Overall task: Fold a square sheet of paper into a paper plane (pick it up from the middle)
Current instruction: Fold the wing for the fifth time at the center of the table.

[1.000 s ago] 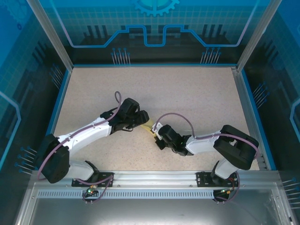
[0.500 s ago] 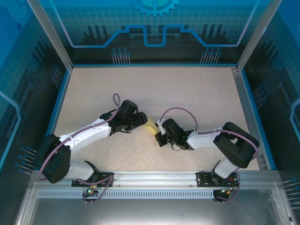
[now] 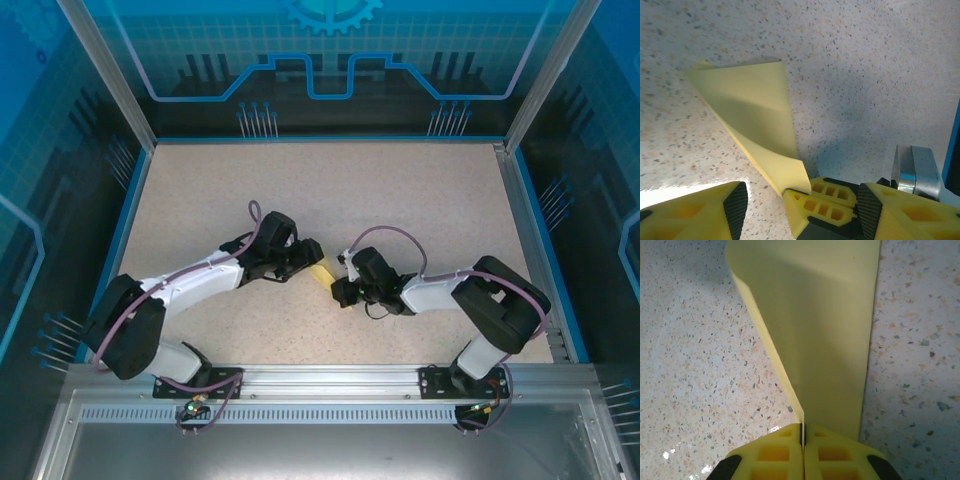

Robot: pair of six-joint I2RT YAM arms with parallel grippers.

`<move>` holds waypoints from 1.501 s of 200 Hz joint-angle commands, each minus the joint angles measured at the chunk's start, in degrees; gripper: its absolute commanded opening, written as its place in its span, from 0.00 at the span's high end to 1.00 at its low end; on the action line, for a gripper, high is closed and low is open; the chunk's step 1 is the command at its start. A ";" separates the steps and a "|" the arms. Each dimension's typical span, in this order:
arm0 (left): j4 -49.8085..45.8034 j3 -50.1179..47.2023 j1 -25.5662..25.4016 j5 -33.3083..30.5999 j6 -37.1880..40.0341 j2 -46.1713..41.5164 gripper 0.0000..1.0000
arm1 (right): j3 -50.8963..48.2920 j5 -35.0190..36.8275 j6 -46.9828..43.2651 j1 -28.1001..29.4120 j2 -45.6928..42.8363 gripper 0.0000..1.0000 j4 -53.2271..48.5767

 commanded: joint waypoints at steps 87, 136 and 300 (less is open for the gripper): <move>18.42 -2.46 1.16 13.84 -5.52 9.25 0.37 | 0.35 -6.64 5.32 -3.36 2.40 0.92 -2.88; 19.27 -2.62 1.15 14.45 -5.14 10.12 0.37 | 0.80 -7.60 8.43 -3.97 3.53 0.92 -1.94; 25.06 -2.65 0.54 16.09 -3.82 17.09 0.35 | 0.45 -8.09 14.83 -4.41 6.59 0.89 1.33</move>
